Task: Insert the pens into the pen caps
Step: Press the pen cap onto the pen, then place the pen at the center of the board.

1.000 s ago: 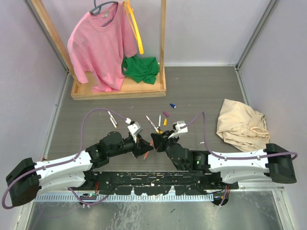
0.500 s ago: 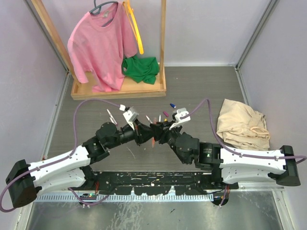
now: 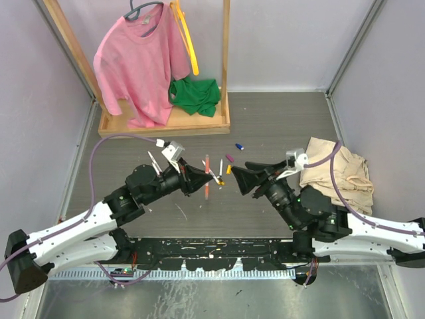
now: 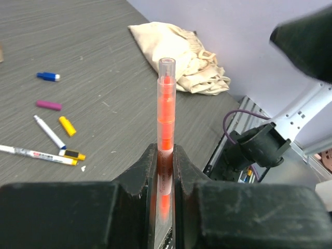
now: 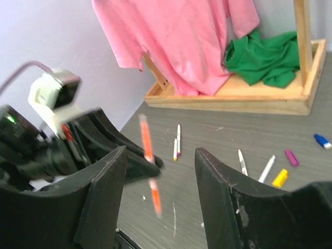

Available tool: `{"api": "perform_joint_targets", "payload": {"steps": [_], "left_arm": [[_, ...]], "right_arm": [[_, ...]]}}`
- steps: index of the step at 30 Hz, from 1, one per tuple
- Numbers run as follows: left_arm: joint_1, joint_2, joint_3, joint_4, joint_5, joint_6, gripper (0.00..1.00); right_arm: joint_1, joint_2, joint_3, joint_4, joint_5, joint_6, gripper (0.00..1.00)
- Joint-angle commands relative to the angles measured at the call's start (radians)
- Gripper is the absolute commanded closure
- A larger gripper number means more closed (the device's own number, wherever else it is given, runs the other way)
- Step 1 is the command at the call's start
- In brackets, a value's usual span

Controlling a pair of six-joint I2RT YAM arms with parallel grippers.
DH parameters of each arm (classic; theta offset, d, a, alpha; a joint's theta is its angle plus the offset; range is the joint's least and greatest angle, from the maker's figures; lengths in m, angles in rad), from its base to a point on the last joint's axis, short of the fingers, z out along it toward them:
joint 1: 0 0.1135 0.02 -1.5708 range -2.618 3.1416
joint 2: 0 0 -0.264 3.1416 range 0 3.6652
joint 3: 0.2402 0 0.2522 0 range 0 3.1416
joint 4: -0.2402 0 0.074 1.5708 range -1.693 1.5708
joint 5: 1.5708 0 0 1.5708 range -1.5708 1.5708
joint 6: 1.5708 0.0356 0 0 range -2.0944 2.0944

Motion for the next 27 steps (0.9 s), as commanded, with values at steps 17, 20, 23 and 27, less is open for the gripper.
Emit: {"api": "perform_joint_targets", "payload": {"steps": [17,20,23,27], "left_arm": [[0.178,0.171,0.182,-0.601,-0.256,-0.128,1.0],[0.235,0.259,0.207,-0.602,-0.272,-0.13,1.0],[0.269,0.364,0.252,-0.63,-0.27,-0.101,1.0],[0.305,0.529,0.312,-0.677,-0.28,-0.084,1.0]], "right_arm": [[0.003,-0.064,-0.223,-0.242,-0.015,0.447,0.34],[0.005,-0.044,-0.217,-0.245,-0.029,0.474,0.33],[0.004,-0.032,-0.215,-0.245,-0.044,0.483,0.33],[0.004,-0.036,-0.221,-0.244,-0.043,0.494,0.32]]}}
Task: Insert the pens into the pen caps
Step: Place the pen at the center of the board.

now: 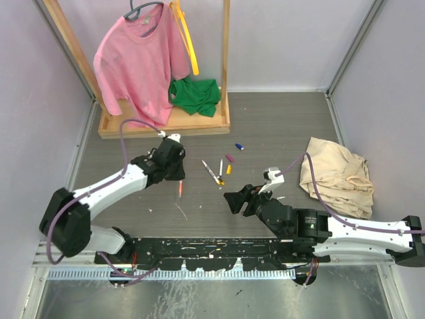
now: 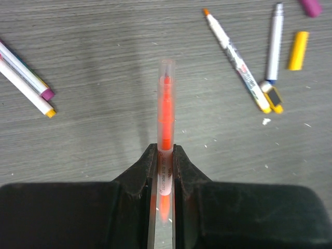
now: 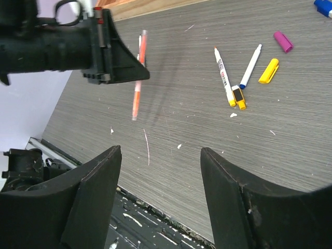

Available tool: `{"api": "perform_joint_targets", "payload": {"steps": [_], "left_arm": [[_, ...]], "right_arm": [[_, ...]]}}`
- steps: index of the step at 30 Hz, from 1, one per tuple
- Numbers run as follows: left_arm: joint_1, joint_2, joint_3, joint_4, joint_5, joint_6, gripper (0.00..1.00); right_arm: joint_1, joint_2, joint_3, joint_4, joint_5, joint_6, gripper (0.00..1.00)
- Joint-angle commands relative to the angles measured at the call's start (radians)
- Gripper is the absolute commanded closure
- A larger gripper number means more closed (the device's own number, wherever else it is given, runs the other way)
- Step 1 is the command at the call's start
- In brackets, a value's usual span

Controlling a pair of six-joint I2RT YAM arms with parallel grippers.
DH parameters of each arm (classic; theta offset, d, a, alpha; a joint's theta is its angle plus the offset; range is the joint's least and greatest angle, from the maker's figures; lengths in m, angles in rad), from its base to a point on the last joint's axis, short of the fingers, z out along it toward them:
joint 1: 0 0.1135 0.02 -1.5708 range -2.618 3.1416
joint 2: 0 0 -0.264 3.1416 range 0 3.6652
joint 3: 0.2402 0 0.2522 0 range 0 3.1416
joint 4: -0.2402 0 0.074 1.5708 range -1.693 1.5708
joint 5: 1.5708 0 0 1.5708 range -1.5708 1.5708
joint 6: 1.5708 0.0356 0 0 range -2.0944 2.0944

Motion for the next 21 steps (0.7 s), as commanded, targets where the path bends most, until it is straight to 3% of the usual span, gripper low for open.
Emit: {"api": "perform_joint_targets", "payload": {"steps": [1,5,11,21], "left_arm": [[0.037,0.132,0.089,-0.043,-0.013,0.023,1.0],[0.057,0.224,0.127,-0.054,-0.003,0.026,1.0],[0.065,0.318,0.158,-0.08,-0.037,0.01,0.91],[0.078,0.364,0.14,-0.058,-0.024,0.003,0.8]], "right_arm": [[0.004,-0.009,0.036,0.015,0.001,0.039,0.32],[0.005,-0.023,0.019,0.005,-0.003,0.042,0.32],[0.004,-0.035,0.004,-0.009,-0.007,0.04,0.31],[0.005,-0.11,-0.03,-0.014,0.01,-0.004,0.3]]}}
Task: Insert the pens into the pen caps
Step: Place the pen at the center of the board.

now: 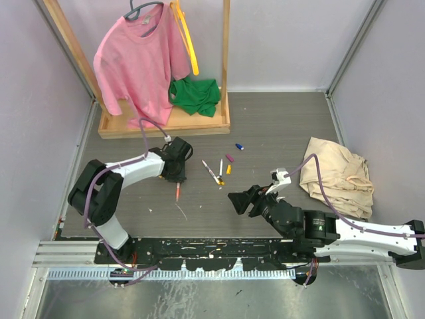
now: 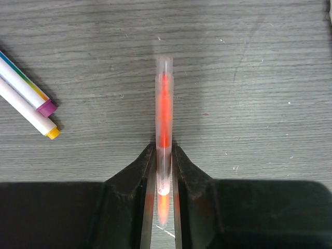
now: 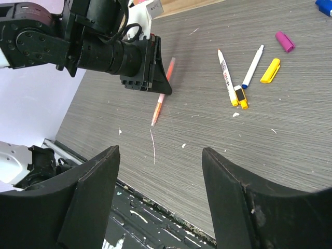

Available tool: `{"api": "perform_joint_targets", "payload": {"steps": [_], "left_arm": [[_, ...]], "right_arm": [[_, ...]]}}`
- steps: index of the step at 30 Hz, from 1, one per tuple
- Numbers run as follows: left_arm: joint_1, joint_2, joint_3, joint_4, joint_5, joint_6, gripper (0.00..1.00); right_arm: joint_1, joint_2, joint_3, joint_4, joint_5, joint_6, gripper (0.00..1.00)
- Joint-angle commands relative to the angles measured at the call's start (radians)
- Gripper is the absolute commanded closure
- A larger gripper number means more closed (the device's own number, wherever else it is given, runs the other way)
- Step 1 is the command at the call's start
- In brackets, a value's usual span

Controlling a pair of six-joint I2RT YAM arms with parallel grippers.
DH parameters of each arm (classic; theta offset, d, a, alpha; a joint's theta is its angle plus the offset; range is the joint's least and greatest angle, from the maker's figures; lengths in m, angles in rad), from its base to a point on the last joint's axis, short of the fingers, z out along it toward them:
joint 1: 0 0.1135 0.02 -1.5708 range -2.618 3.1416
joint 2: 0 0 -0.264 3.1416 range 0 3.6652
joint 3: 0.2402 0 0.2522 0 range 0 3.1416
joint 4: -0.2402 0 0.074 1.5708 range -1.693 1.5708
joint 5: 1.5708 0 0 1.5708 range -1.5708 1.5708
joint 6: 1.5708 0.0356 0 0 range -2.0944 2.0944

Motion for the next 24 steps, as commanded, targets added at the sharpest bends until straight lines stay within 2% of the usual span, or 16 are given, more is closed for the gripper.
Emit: {"api": "perform_joint_targets", "payload": {"steps": [1,8,17,24], "left_arm": [[0.01,-0.01,0.011,0.014,-0.004,-0.002,0.79],[0.017,-0.057,0.01,0.004,0.012,0.005,0.7],[0.027,-0.193,0.026,-0.01,-0.012,0.071,0.68],[0.098,-0.254,0.007,-0.006,-0.037,0.096,0.68]], "right_arm": [[0.004,-0.026,-0.005,0.009,0.028,-0.028,0.3],[0.005,-0.03,0.003,-0.029,0.045,-0.028,0.3],[0.003,-0.002,0.01,-0.066,0.08,-0.038,0.3],[0.002,0.055,0.055,-0.134,0.094,-0.032,0.3]]}}
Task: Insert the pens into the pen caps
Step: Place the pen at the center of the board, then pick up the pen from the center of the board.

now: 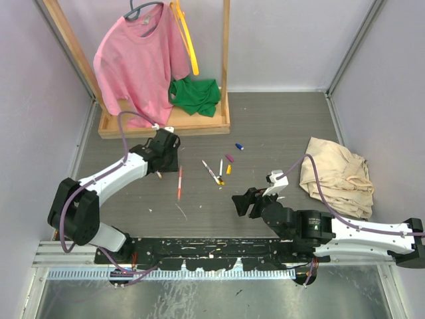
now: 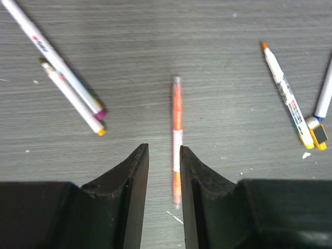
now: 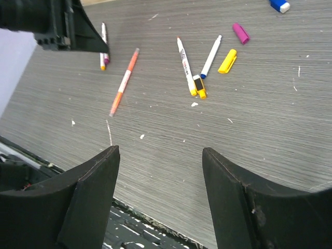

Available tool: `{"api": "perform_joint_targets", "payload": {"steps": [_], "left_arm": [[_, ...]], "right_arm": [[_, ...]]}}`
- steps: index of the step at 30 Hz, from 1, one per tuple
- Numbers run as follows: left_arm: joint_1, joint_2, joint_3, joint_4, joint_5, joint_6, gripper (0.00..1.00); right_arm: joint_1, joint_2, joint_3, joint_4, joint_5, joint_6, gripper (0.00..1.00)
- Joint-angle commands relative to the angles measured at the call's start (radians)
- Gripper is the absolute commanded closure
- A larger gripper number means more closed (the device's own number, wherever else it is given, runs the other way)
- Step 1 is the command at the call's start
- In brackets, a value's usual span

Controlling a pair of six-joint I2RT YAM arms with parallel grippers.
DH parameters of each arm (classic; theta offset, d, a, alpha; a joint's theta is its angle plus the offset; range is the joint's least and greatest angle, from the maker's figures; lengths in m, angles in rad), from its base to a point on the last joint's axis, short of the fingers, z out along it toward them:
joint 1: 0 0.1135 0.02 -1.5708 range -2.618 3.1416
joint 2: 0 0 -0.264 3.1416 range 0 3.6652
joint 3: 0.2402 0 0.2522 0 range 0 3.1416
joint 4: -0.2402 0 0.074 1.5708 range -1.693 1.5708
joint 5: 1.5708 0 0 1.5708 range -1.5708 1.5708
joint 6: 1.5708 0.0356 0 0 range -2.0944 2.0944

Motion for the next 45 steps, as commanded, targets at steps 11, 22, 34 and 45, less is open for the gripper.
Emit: {"api": "perform_joint_targets", "payload": {"steps": [11,22,34,45], "left_arm": [[0.205,-0.015,0.035,0.042,-0.057,0.046,0.66],[0.277,0.042,-0.002,0.083,0.002,0.018,0.66],[0.278,0.094,-0.059,0.124,0.015,-0.014,0.69],[0.278,0.143,-0.046,0.13,0.002,0.002,0.71]], "right_arm": [[-0.001,0.073,0.058,-0.041,0.015,0.021,0.3],[-0.006,0.054,0.03,-0.042,0.001,0.034,0.3],[-0.012,0.055,0.024,-0.043,-0.005,0.037,0.29],[-0.014,0.068,0.02,-0.043,-0.007,0.046,0.29]]}}
